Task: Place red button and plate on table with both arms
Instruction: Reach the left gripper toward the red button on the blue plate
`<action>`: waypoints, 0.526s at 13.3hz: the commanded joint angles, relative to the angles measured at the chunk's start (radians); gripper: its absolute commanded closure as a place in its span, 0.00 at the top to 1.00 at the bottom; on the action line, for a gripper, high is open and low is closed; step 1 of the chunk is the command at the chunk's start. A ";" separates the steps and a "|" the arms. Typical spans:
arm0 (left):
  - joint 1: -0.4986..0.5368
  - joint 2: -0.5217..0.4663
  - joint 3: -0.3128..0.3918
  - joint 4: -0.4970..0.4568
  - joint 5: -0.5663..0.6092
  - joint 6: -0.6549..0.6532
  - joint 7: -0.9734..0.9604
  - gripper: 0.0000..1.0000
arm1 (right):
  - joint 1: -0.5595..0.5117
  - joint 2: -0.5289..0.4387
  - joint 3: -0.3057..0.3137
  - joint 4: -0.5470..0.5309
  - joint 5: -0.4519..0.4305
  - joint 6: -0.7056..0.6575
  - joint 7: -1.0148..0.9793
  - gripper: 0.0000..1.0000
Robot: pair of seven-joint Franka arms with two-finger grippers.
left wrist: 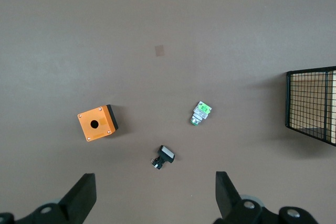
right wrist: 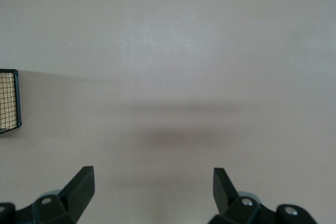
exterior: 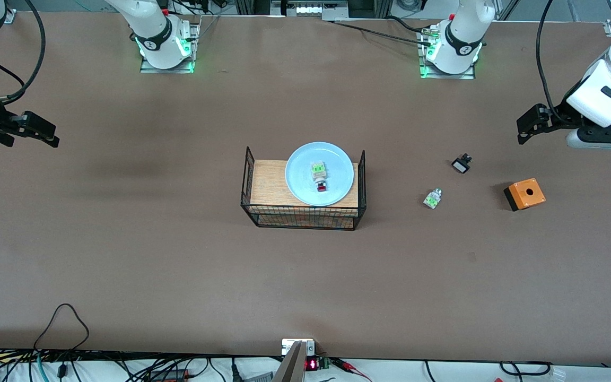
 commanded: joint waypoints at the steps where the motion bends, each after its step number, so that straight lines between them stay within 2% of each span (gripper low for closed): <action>1: -0.008 -0.018 0.011 -0.007 -0.018 0.002 0.011 1.00 | 0.003 -0.003 -0.001 0.011 -0.006 -0.016 -0.001 1.00; 5: -0.025 -0.018 0.005 -0.006 -0.021 -0.008 0.011 1.00 | 0.000 -0.003 -0.001 0.011 -0.006 -0.016 0.002 1.00; 7: -0.075 -0.016 -0.032 -0.002 -0.023 -0.028 0.000 1.00 | -0.001 -0.001 -0.001 0.009 -0.006 -0.016 0.003 1.00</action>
